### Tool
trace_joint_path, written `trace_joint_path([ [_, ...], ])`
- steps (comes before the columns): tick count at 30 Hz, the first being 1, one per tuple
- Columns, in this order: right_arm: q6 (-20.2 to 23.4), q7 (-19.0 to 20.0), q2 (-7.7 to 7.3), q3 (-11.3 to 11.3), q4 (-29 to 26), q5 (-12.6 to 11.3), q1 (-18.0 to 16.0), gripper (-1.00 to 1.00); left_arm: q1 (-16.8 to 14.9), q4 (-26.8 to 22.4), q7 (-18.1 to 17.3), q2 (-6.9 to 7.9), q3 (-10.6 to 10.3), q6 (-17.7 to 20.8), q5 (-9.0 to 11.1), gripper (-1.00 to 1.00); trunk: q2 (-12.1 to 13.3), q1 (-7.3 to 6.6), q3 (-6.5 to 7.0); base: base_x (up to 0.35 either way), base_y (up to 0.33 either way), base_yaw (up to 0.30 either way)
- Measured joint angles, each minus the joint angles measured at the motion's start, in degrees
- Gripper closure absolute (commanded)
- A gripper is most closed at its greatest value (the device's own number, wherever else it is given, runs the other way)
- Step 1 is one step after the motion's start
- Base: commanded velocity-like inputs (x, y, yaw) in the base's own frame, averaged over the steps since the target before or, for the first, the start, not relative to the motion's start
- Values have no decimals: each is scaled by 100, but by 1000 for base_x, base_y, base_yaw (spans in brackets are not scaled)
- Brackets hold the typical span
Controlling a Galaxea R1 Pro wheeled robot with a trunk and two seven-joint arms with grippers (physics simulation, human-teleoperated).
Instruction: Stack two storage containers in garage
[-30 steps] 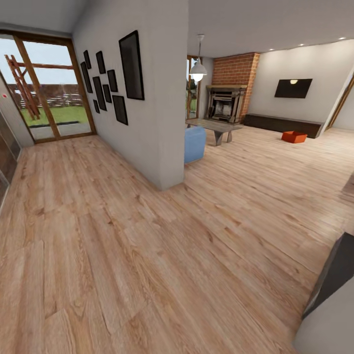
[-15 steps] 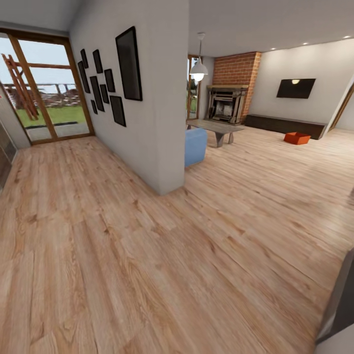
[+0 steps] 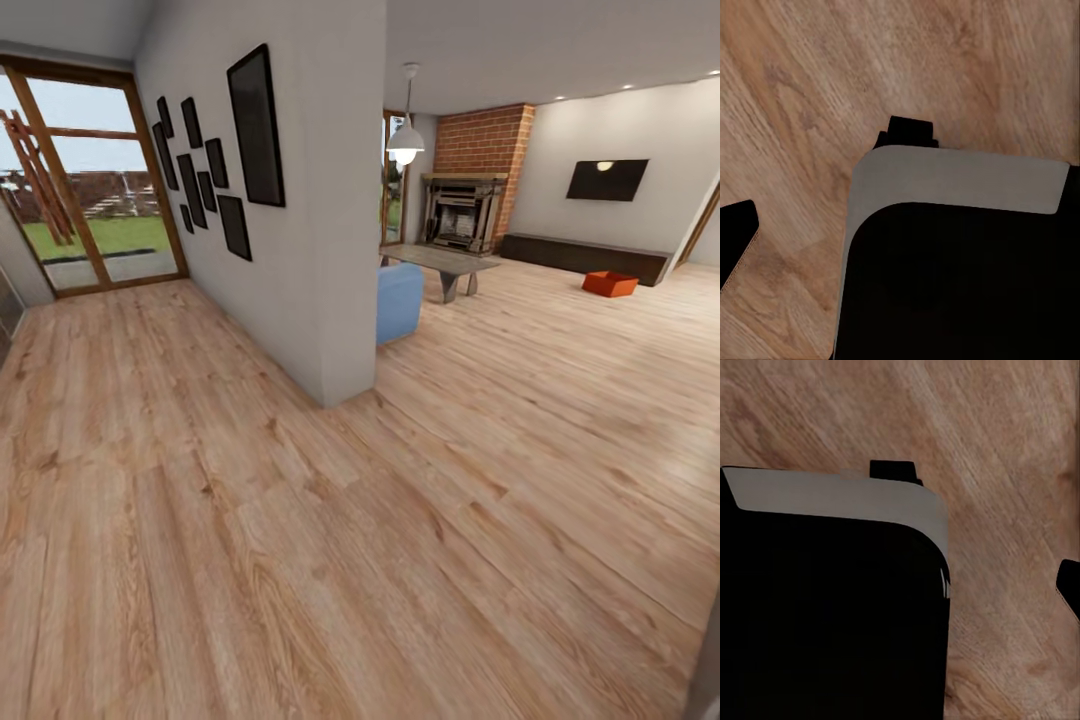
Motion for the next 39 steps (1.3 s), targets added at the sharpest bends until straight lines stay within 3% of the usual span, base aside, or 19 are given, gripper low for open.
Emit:
trace_joint_path([
  [27,11,0,17,3,-1,-1,1,-100,-1,2,0,0,0,-2,0,-100,0,0,0,322,0,-201],
  [39,30,0,15,3,-2,7,0,-100,0,0,0,0,0,2,1,-100,0,0,0,322,0,-16],
])
